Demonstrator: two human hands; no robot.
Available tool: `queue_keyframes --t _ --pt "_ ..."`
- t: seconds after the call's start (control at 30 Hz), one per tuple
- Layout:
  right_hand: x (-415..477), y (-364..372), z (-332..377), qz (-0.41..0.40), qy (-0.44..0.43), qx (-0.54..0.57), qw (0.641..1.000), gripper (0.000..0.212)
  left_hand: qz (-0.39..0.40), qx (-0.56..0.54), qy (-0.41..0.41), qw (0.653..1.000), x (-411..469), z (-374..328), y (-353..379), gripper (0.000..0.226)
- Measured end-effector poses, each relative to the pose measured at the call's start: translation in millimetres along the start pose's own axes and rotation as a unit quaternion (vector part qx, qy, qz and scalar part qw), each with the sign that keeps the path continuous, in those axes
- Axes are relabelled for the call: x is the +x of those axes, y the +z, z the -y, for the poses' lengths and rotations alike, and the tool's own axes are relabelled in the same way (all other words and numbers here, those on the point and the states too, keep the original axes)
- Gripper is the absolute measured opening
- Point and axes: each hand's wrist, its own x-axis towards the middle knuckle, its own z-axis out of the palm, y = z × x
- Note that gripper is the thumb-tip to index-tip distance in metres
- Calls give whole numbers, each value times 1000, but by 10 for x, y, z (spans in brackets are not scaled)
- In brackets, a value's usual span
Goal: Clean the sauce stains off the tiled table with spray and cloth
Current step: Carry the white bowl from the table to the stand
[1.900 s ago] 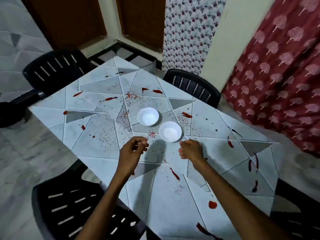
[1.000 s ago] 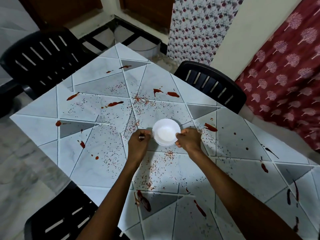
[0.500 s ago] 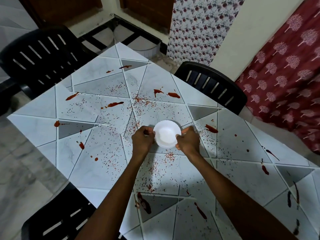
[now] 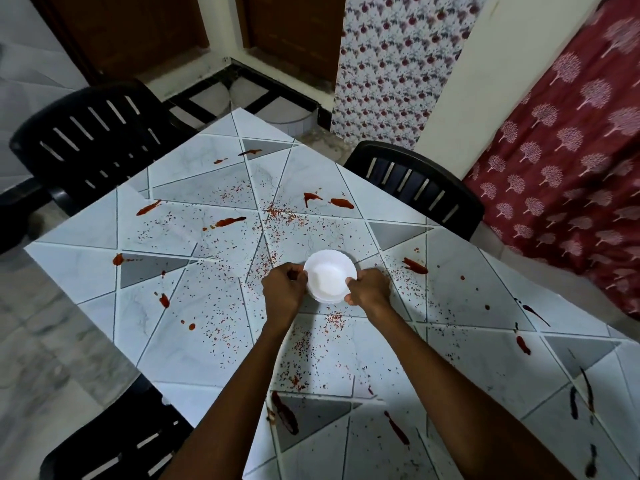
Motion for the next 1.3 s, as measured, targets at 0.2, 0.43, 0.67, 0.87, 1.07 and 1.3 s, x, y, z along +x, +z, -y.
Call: queue_keyframes --t 0.2,0.43,0.67,0.87,1.07,1.3 --pt "-405 -323 -131 -2 -62 -39 997 24 1 -42 2 999 -380 -182 -157 10" --pt "-1339 -752 -602 7 -134 14 991 32 -8 -75 -7 997 -1520 -468 -345 14" --pt "-2355 -997 -1294 -2 -181 -36 983 27 -78 20 -22 996 -2843 -491 -368 11" --pt "-3035 -1055 -1752 -7 -242 -57 969 34 -129 28 -38 991 -3833 -402 -530 11" --pt "-3652 -716 -1674 -7 -319 -92 943 29 -229 28 -53 972 -4471 -326 -1070 9" --pt "-4485 88 -1188 34 -445 -125 886 25 -322 17 -108 940 -4870 93 -2142 5"
